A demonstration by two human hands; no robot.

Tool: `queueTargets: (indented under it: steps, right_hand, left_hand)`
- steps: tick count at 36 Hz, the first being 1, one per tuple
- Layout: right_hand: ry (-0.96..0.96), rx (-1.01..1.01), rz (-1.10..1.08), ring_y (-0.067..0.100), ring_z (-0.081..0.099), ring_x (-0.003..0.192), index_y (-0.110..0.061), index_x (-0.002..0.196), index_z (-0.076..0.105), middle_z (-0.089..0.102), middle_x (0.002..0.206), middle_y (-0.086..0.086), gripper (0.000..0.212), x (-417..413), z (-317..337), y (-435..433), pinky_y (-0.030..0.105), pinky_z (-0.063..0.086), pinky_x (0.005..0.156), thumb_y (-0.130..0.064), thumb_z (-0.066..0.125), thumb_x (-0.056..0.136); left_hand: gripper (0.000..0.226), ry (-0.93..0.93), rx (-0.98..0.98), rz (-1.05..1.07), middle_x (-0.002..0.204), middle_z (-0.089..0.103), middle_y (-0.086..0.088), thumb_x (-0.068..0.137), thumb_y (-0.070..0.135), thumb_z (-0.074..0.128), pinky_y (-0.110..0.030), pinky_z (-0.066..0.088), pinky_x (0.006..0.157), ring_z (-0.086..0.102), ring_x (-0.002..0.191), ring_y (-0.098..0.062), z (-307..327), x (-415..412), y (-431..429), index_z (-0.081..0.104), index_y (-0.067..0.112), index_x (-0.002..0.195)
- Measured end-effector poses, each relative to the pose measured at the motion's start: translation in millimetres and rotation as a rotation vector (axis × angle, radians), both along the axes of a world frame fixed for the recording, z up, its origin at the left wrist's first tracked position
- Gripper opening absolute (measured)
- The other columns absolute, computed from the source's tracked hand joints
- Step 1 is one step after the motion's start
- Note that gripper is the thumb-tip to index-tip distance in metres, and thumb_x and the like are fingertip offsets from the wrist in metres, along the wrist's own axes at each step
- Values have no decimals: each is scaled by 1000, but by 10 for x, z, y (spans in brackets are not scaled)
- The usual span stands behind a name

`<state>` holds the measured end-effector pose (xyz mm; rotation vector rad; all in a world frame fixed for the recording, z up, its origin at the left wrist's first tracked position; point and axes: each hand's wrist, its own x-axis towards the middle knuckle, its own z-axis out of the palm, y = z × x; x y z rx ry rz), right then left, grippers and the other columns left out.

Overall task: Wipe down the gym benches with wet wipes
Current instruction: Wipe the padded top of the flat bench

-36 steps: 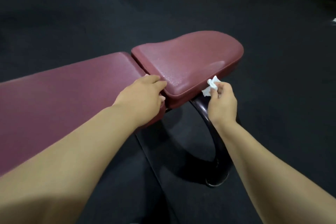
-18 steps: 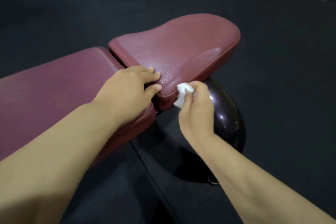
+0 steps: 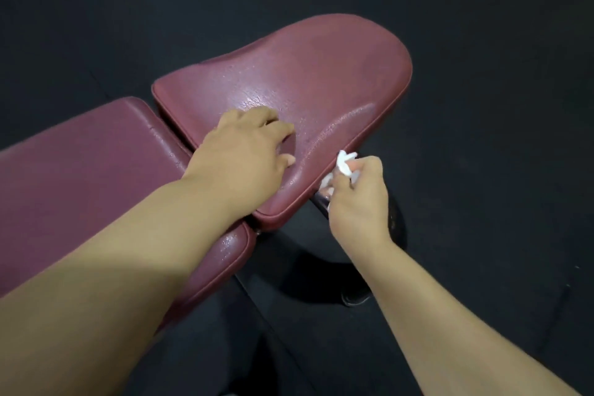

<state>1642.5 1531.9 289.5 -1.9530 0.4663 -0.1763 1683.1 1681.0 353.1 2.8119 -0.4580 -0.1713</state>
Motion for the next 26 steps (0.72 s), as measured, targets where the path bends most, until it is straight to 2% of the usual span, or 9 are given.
queueTargets:
  steps: [3, 6, 10, 14, 17, 19, 22, 26]
  right_hand:
    - [58, 9, -50, 15, 60, 68, -19, 85, 43, 64, 74, -3, 20, 157, 103, -132, 42, 53, 71, -34, 43, 99]
    - [132, -20, -142, 18, 65, 72, -22, 81, 46, 62, 70, -6, 20, 441, 234, -365, 44, 55, 77, -33, 49, 97]
    - [218, -26, -224, 20, 68, 77, -15, 91, 56, 63, 78, -2, 15, 803, 384, -625, 45, 57, 77, -29, 52, 95]
    - [322, -65, -222, 24, 67, 84, -14, 95, 56, 61, 84, -1, 9, 836, 452, -580, 46, 56, 79, -18, 47, 94]
    - [405, -86, -137, 29, 66, 86, -13, 96, 50, 57, 81, -2, 6, 669, 435, -420, 48, 54, 80, -13, 44, 94]
    - [470, -82, -61, 28, 65, 88, -13, 100, 47, 59, 87, 3, 6, 598, 432, -380, 48, 53, 82, -16, 42, 96]
    - [503, -56, -35, 23, 65, 87, -14, 103, 47, 58, 87, 0, 9, 730, 474, -510, 44, 54, 81, -13, 40, 98]
    - [453, -73, -108, 15, 55, 73, -13, 95, 46, 52, 76, -5, 18, 1197, 534, -863, 30, 47, 66, 2, 39, 87]
  left_hand:
    - [48, 47, 11, -30, 152, 27, 6, 95, 37, 46, -39, 18, 116, 19, 139, -23, 4, 26, -35, 38, 29, 142]
    - [47, 64, 42, -69, 155, 23, 3, 98, 35, 42, -22, 2, 112, 18, 142, -21, 90, 40, -44, 35, 26, 144]
    - [45, 196, 67, -64, 155, 21, 9, 99, 38, 38, -24, 12, 111, 21, 141, -21, 261, 143, -57, 35, 32, 143]
    - [40, 311, 124, -94, 150, 30, 11, 99, 40, 35, -24, 23, 104, 36, 128, -19, 471, 302, -89, 43, 33, 138]
    - [34, 397, 142, -65, 131, 47, 11, 97, 43, 38, -34, 39, 99, 42, 114, -21, 526, 441, -108, 55, 36, 125]
    - [32, 427, 145, -35, 117, 49, 10, 95, 46, 40, -41, 45, 92, 41, 110, -21, 554, 537, -165, 58, 35, 119]
    - [36, 453, 140, -24, 123, 42, 8, 95, 45, 41, -42, 41, 97, 36, 118, -21, 550, 688, -310, 51, 31, 126]
    - [45, 421, 69, 32, 140, 31, 9, 93, 43, 45, -39, 34, 107, 24, 129, -18, 484, 918, -482, 42, 30, 136]
